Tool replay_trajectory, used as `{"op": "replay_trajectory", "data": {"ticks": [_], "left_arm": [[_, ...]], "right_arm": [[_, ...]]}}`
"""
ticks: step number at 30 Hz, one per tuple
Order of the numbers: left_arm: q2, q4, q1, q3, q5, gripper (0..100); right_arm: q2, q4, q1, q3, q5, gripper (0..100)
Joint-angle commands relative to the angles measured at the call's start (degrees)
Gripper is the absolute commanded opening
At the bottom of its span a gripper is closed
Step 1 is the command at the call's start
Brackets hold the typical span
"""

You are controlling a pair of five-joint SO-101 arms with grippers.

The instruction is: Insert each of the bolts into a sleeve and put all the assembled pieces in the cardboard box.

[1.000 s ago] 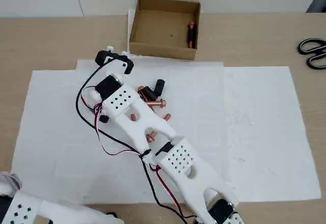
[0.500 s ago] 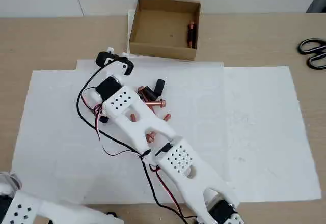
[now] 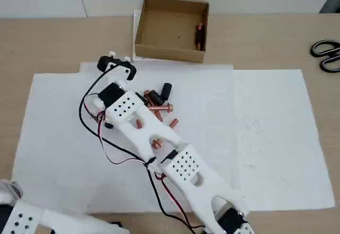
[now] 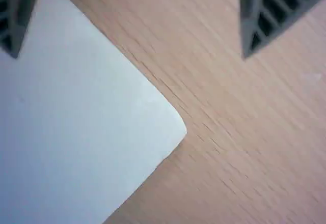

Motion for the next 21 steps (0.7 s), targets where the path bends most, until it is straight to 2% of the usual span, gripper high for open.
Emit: {"op": "replay_trajectory", "data": {"ticks": [1,9,15,21], "left_arm": [[-0.6,0.4,0.3,-0.3,-0.4,26],[-0.6,0.4,0.3,-0.3,-0.4,26],[-0.6,0.4,0.3,-0.4,-0.4,26],[-0.6,1.8,4.0,-1.2,-0.7,26]], "right_arm": [[-0.1,0.0,0.6,0.2,0.2,13.4],[-0.1,0.0,0.7,0.2,0.2,0.1],[-1.1,0.7,2.7,-1.4,0.3,0.3],[-6.8,9.5,3.1,-15.3,2.2,0.3]]}}
